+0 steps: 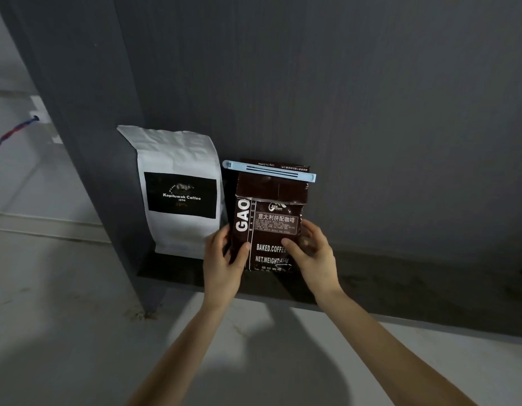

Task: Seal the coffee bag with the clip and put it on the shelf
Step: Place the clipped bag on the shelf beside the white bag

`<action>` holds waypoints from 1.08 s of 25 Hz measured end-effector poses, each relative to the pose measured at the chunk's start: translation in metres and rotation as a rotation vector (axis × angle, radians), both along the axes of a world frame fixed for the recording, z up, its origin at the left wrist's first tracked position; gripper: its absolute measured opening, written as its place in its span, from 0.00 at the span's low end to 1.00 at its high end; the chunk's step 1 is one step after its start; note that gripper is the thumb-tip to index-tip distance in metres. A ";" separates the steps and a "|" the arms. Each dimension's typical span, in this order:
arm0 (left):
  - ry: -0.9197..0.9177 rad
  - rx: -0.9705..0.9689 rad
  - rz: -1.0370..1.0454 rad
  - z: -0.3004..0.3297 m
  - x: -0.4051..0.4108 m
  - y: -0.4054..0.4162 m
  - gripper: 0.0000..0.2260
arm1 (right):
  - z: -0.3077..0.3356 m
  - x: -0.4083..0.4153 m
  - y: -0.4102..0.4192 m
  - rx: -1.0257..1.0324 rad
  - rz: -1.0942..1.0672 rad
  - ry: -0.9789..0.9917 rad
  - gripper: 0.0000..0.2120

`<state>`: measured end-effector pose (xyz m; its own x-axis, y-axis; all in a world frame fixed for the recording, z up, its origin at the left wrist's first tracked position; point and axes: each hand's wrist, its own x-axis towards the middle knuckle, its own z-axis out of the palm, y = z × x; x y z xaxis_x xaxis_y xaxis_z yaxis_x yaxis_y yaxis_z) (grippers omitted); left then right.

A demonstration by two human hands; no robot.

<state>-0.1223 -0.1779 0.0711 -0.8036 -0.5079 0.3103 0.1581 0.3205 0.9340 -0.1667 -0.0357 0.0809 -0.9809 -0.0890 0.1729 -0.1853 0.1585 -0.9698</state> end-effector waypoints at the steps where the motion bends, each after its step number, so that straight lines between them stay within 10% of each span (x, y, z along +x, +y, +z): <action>1: -0.003 0.017 -0.015 -0.003 0.000 0.000 0.20 | 0.000 -0.001 0.000 0.013 -0.026 0.010 0.22; 27: -0.020 -0.181 0.077 -0.016 -0.001 0.006 0.22 | 0.000 0.004 -0.001 0.146 0.034 0.114 0.25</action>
